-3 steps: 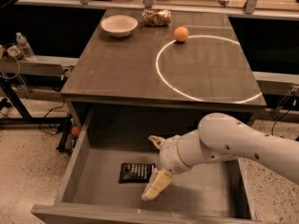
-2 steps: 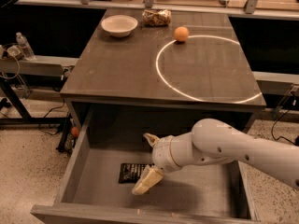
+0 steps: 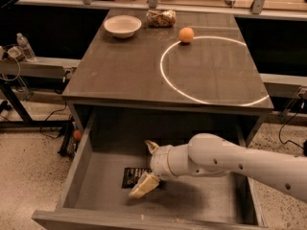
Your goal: Pick rxbar chocolate from top drawer and place on counter
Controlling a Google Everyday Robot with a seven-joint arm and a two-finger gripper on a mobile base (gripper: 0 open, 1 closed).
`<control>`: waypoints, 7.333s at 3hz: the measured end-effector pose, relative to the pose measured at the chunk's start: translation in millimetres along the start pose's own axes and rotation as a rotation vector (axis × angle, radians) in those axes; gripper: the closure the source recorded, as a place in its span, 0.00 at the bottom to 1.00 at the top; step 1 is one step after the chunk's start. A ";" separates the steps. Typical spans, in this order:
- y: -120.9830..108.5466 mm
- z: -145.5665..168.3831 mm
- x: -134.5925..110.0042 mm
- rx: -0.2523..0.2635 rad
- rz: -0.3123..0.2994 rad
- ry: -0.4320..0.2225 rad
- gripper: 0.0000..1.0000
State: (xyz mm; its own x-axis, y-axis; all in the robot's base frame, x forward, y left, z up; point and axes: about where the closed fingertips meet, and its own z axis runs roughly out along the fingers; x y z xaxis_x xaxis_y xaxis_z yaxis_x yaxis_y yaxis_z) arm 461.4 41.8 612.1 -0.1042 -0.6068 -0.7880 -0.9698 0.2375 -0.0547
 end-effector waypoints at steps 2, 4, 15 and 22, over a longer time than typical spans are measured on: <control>-3.8 -5.8 18.2 0.053 0.005 0.027 0.41; -8.7 -18.1 22.2 0.103 0.002 0.041 0.95; -188.3 -322.5 -121.1 0.526 -0.269 0.038 1.00; -235.9 -281.2 -181.4 0.443 -0.339 -0.101 0.00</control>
Offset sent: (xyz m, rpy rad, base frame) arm 0.0033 -0.0298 -0.0098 -0.0488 -0.0456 -0.0777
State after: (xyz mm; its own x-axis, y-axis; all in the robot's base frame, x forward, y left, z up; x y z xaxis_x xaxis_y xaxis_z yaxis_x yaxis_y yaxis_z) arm 647.1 -117.4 940.3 0.2400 -0.6342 -0.7350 -0.7577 0.3509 -0.5502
